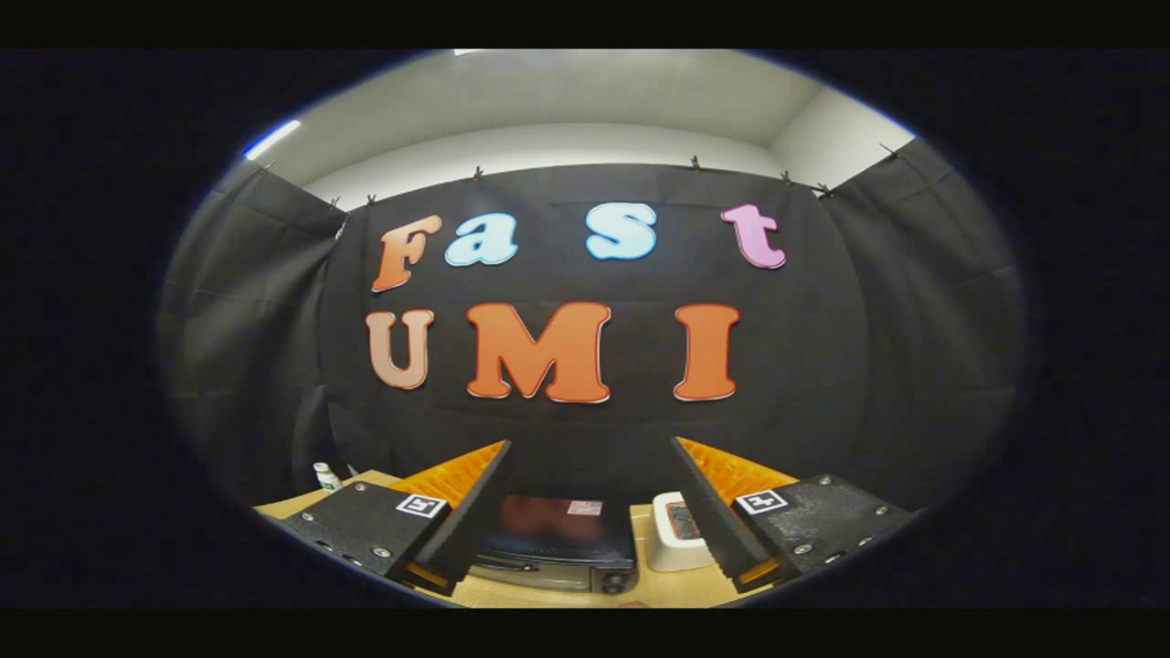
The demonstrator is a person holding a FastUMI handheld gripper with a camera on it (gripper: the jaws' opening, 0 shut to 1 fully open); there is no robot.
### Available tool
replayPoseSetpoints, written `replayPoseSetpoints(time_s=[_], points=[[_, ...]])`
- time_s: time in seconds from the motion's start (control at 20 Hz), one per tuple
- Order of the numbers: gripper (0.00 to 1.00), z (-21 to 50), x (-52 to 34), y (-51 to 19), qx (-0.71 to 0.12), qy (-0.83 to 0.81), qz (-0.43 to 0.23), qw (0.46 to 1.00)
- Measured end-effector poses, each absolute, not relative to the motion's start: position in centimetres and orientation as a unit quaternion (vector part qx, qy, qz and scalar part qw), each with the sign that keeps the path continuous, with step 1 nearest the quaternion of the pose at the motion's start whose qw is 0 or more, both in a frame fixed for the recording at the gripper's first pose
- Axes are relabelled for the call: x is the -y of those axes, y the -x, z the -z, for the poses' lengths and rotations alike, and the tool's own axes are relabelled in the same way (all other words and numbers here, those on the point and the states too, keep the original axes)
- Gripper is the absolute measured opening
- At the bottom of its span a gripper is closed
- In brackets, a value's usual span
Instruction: Open the toaster oven, put the food inside, and close the toaster oven door.
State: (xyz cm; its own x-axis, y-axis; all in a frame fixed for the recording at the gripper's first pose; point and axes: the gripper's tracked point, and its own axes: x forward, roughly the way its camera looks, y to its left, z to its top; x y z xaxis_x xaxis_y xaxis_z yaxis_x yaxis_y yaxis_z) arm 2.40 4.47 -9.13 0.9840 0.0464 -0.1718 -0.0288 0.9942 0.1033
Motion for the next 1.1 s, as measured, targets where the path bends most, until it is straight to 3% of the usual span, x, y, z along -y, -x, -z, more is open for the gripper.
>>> replayPoseSetpoints(time_s=[0.55,0.9,1.1], points=[[0.99,25.3,-15.0,-2.9,-0.228,-0.044,-0.105,0.967],[0.99,31.9,-17.1,-1.8,-0.295,-0.042,-0.095,0.95],[0.98,31.3,-16.9,-0.9,-0.251,-0.039,-0.085,0.963]])
